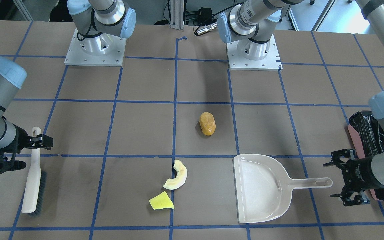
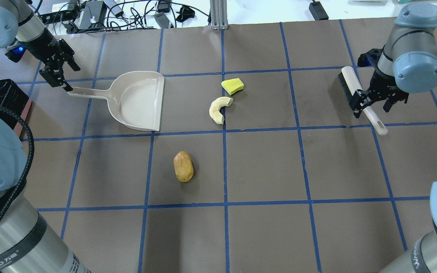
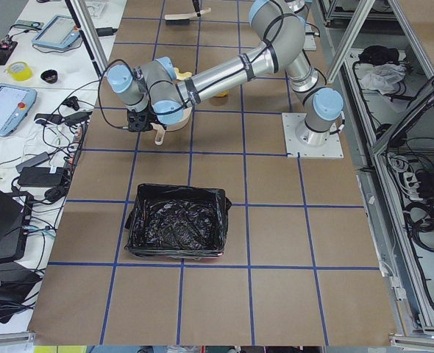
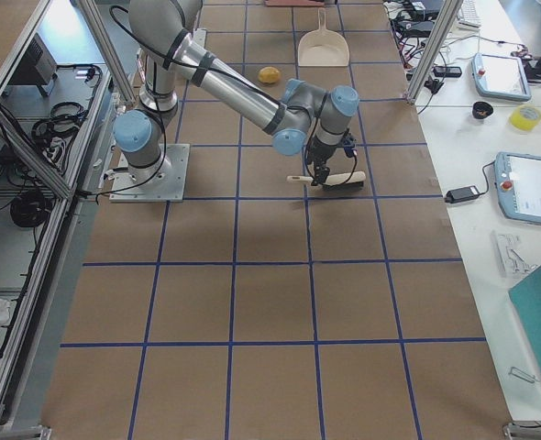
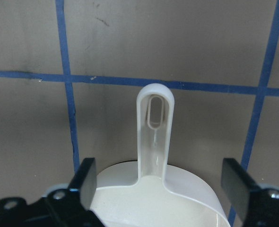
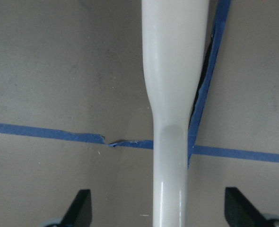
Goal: Sweep and dump trash into bin
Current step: 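Grasp the dustpan handle with the left gripper while the right gripper grasps the brush handle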
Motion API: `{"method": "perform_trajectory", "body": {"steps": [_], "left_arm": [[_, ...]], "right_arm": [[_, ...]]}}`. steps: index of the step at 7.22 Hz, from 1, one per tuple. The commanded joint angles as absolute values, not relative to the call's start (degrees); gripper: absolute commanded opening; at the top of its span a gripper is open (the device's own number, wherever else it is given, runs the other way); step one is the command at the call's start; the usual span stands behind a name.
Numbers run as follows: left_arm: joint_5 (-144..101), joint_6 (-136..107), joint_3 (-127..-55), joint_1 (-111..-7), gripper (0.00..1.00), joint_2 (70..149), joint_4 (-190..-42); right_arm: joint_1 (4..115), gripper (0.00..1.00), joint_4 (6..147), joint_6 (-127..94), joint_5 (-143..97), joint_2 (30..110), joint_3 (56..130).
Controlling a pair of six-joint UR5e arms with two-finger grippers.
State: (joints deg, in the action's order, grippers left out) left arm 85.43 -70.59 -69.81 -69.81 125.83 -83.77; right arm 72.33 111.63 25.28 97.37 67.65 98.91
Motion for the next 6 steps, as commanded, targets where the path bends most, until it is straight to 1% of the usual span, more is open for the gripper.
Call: {"method": "perform_trajectory", "body": {"steps": [1,3,4,5,6], "left_arm": [[83.1,-68.7,-73.7,-68.3,0.96,125.9,-76.4],[83.5,-69.1,-75.2,-68.3,0.95,124.1,-76.6],[83.7,-68.8,-77.6,-68.3,0.95,123.9,-76.2],[83.7,-68.8,-79.7,-68.3,0.95,123.4,-75.9],[83.8,-68.8,-81.1,-68.3,0.95,123.0,-75.9]], "right_arm": [[72.3,0.86,111.4,25.3,97.5,67.9,99.7],[72.2,0.84,110.9,24.8,97.6,67.9,99.8],[72.2,0.84,111.1,25.0,97.5,67.9,100.5],[72.2,0.81,111.1,25.0,97.5,67.9,100.8],[72.2,0.74,111.1,25.2,97.5,67.9,101.2]]}}
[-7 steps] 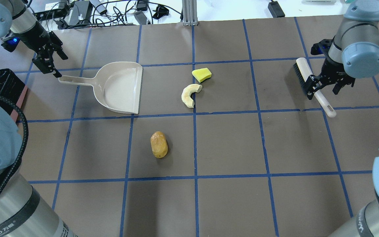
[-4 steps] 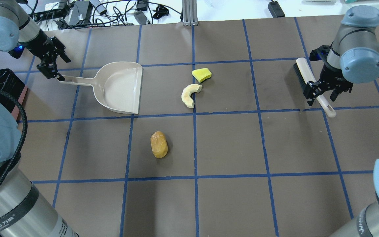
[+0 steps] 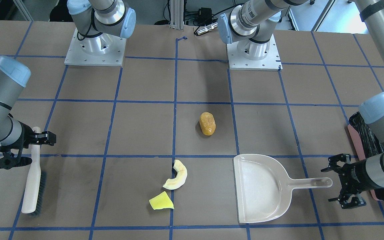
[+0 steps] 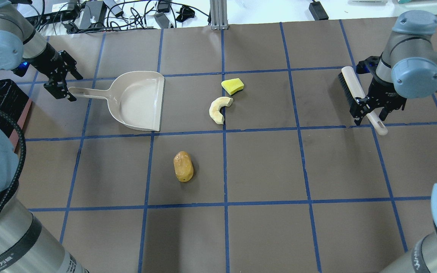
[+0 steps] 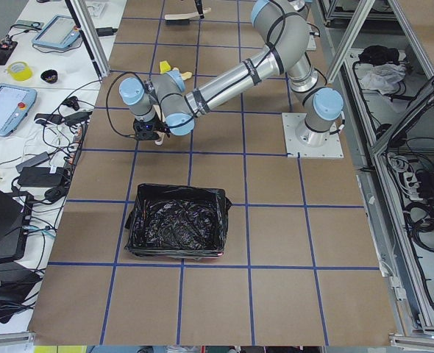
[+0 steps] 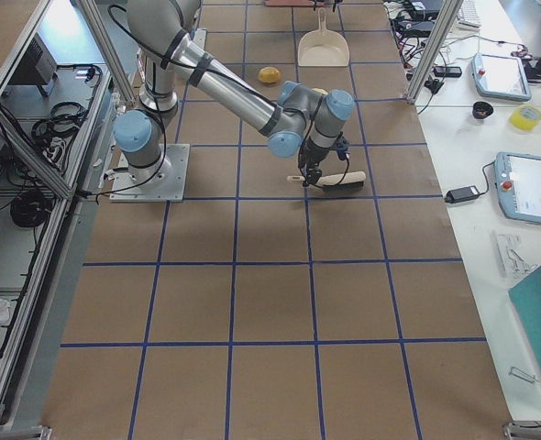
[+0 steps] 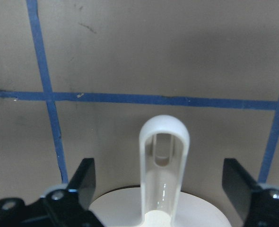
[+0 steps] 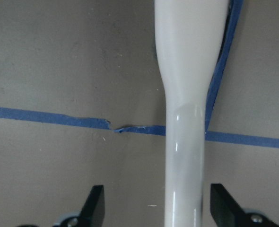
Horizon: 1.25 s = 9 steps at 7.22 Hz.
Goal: Sweep and dump trash into bin
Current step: 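Grasp the dustpan handle with the left gripper while the right gripper grasps the brush handle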
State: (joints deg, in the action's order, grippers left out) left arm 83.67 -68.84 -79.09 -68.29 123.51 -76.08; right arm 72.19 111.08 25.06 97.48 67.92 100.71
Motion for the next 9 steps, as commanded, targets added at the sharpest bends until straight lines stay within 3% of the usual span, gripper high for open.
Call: {"method": "perform_trajectory", "body": {"steps": [1,4,5,8,9], "left_arm": [[83.7,-68.8,-82.1,-68.3,0.94,122.6,-74.8],[83.8,-68.8,-83.8,-68.4,0.78,122.7,-71.4],[83.8,-68.9,-83.8,-68.4,0.68,122.6,-71.1],[83.4,-69.1,-83.6,-68.4,0.0,122.1,-69.7],[83.3,-69.0,-83.7,-68.4,0.0,122.3,-68.8]], "right_arm": [[71.5,0.7,111.3,25.6,97.5,67.9,102.2],[70.8,0.72,111.8,27.0,97.4,68.0,102.2],[70.8,0.72,112.1,28.3,97.4,67.9,102.2],[70.8,0.63,112.4,27.8,97.3,68.1,102.2],[70.8,0.6,112.4,26.5,97.3,68.0,102.0]]}}
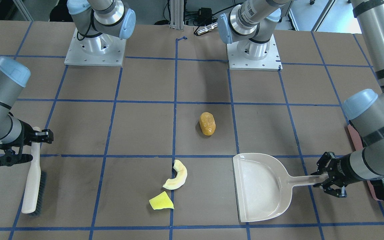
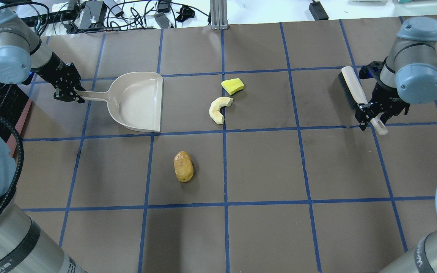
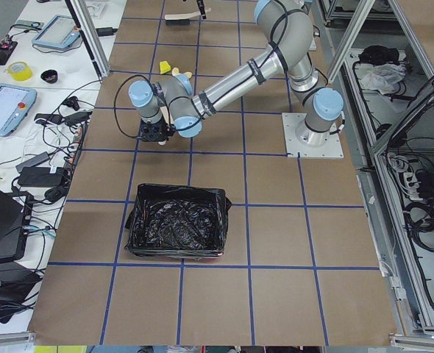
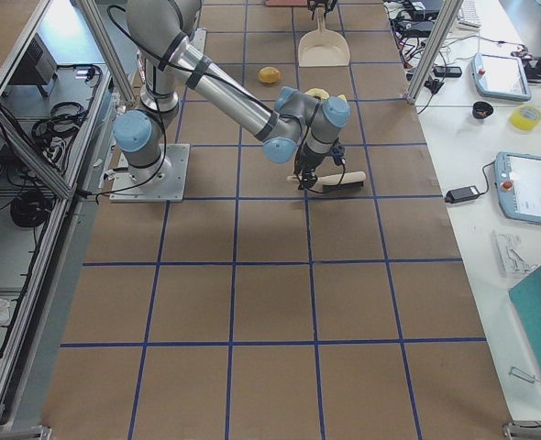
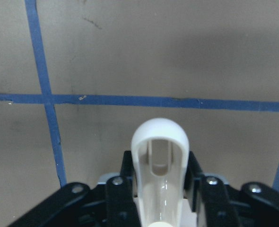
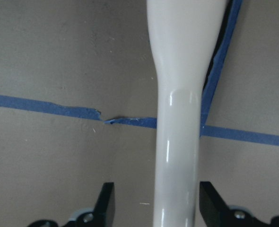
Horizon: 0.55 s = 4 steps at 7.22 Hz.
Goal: Sweep and dump trash into bin
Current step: 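Lift the brush with the right gripper and move it toward the banana peel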
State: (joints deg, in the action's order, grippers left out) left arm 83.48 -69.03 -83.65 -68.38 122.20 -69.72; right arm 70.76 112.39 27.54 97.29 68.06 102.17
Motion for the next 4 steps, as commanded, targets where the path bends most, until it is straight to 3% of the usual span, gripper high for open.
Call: {"method": "perform_trajectory", "body": {"steps": [1,4], "left_arm": [[83.5,-69.5,-83.4,-68.7,0.0,122.4,-67.0],[83.8,-75.0,-80.8,-72.4,0.0,120.8,-68.4]], "right_arm": [[70.8,0.59,112.3,25.4,97.3,68.0,102.1],[70.8,0.24,112.3,25.3,97.1,68.1,102.1]]}}
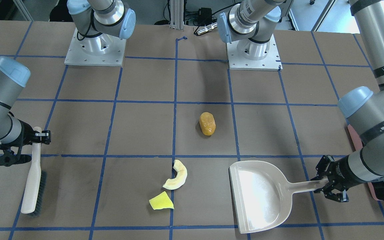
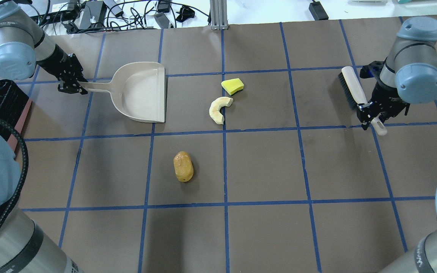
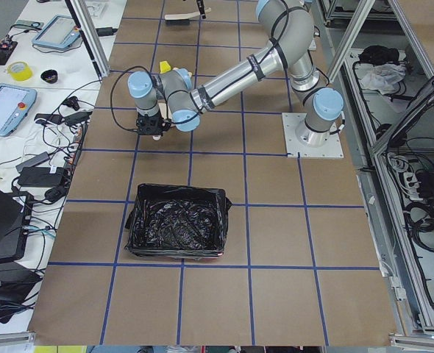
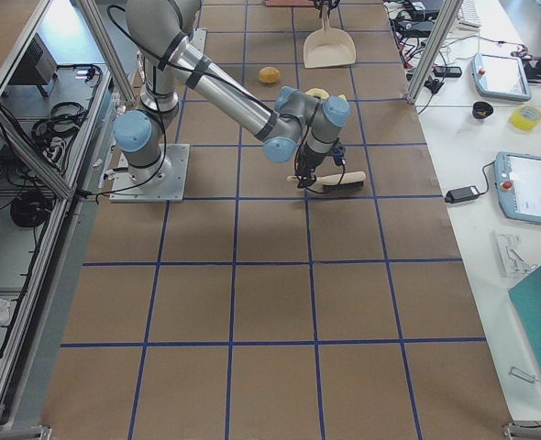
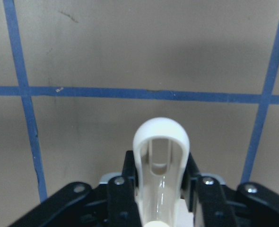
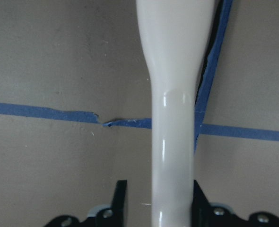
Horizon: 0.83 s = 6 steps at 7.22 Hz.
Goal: Sweep and dump trash into bin
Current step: 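Lift the brush with the right gripper and move it toward the banana peel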
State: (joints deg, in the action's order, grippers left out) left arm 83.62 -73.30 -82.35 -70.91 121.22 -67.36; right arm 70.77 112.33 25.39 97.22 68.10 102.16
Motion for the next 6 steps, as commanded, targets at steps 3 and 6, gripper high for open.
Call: {"method": "perform_trajectory", "body": {"steps": [3,6], "left_arm": [[86.1,-79.3,-77.1,-76.4,0.0,120.4,-75.8],[86.4,-82.3,-71.0,-78.9,0.0,121.3,-84.7]], "right_arm": [[70.8,0.04,112.4,25.2,97.2,68.1,101.7],[72.0,0.04,113.2,21.6,96.4,71.3,101.0]]}}
